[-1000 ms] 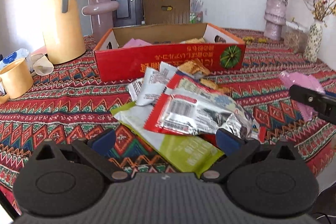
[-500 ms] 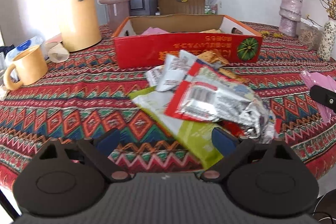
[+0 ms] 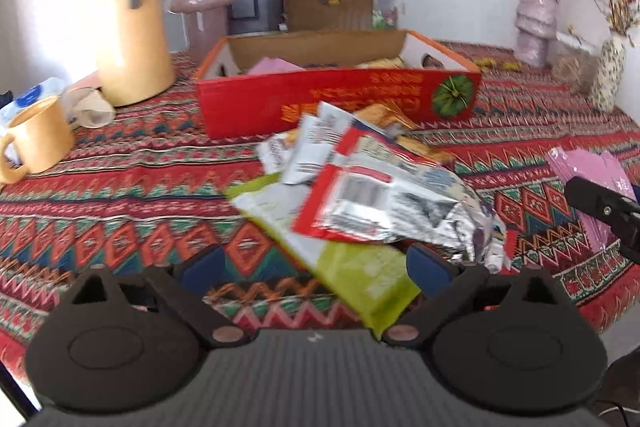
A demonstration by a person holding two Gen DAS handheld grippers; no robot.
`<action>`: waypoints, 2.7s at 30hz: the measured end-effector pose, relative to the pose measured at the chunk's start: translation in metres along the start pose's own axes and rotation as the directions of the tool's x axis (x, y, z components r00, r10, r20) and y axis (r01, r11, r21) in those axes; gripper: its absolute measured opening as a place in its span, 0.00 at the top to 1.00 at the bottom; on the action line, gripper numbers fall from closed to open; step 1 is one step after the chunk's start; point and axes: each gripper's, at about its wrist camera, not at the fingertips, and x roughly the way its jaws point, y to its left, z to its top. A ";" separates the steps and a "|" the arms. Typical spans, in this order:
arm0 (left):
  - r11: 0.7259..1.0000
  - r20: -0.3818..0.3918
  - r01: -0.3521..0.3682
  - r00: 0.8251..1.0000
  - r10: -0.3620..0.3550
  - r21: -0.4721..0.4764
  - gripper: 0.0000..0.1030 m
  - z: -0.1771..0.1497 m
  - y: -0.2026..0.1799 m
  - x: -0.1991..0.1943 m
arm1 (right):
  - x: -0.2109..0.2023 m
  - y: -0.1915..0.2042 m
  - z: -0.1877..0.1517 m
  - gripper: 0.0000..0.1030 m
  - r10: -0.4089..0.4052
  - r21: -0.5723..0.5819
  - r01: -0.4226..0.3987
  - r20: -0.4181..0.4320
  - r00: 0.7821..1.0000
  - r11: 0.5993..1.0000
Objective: Organize snacks
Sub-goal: 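Lift the pink packet with the right gripper while the left grasps a green-and-white bar, then carry both packets over the open box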
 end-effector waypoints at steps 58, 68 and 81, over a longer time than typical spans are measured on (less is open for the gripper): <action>0.997 0.175 -0.028 0.984 0.039 -0.067 0.62 0.039 0.046 -0.029 | 0.003 0.016 0.010 0.38 0.003 -0.047 -0.002 0.015 1.000 0.999; 0.998 0.231 0.000 0.973 0.017 -0.070 0.62 0.067 0.039 -0.028 | 0.011 0.023 0.038 0.38 0.006 -0.067 0.000 0.091 0.996 0.998; 0.997 0.280 0.016 0.960 0.006 -0.077 0.62 0.111 0.032 -0.008 | 0.047 0.029 0.074 0.38 -0.001 -0.088 0.014 0.144 0.990 0.996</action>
